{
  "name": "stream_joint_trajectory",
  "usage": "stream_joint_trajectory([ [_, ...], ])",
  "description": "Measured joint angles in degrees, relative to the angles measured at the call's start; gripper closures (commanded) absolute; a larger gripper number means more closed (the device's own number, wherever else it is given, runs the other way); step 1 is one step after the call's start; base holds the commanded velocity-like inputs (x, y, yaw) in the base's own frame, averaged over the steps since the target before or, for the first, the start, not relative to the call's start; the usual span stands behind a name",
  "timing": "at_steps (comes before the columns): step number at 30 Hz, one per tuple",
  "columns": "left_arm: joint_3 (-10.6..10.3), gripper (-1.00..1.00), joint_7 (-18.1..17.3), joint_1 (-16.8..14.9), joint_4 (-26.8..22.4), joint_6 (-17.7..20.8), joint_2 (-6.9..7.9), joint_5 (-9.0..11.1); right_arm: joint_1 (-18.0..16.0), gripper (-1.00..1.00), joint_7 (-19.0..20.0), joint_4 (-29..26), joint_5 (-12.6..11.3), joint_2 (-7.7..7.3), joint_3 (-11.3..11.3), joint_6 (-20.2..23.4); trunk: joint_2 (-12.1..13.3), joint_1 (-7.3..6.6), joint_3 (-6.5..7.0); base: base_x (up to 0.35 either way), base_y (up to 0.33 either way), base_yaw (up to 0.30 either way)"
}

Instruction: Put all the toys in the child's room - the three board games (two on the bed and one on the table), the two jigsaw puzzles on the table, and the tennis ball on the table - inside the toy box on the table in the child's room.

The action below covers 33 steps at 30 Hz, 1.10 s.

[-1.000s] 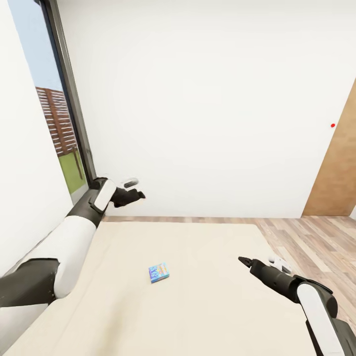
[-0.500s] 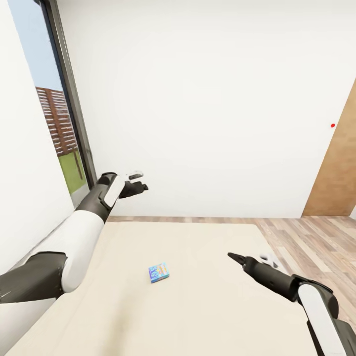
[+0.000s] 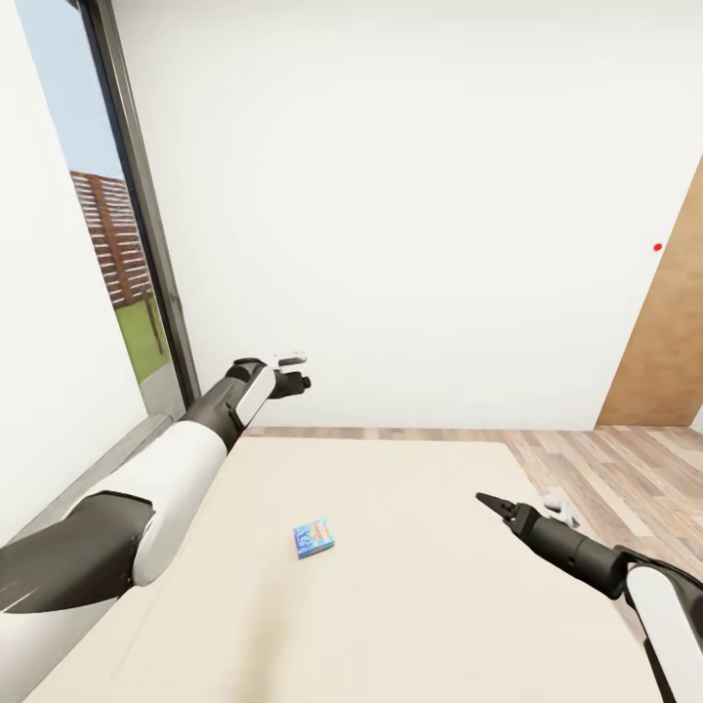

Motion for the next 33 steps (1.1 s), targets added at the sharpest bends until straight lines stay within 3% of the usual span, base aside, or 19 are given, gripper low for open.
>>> stream_joint_trajectory([
  [22,-0.6,-1.00,-1.0,0.2,1.4,-3.5,0.57,0.4,0.0,-1.00,0.0,0.2,0.0,0.17,-0.2,0.0,0.1,-0.01,-1.81,0.000,0.000,0.000],
  [29,-0.5,-1.00,-6.7,0.2,1.5,-3.5,0.71,0.2,0.0,-1.00,0.0,0.2,0.0,0.05,-0.2,0.0,0.1,-0.01,-2.46,0.000,0.000,0.000],
  [33,-0.6,-1.00,-7.4,0.2,1.5,-3.6,0.66,0.0,0.0,-1.00,0.0,0.2,0.0,0.01,-0.3,0.0,0.1,-0.01,-2.84,0.000,0.000,0.000],
])
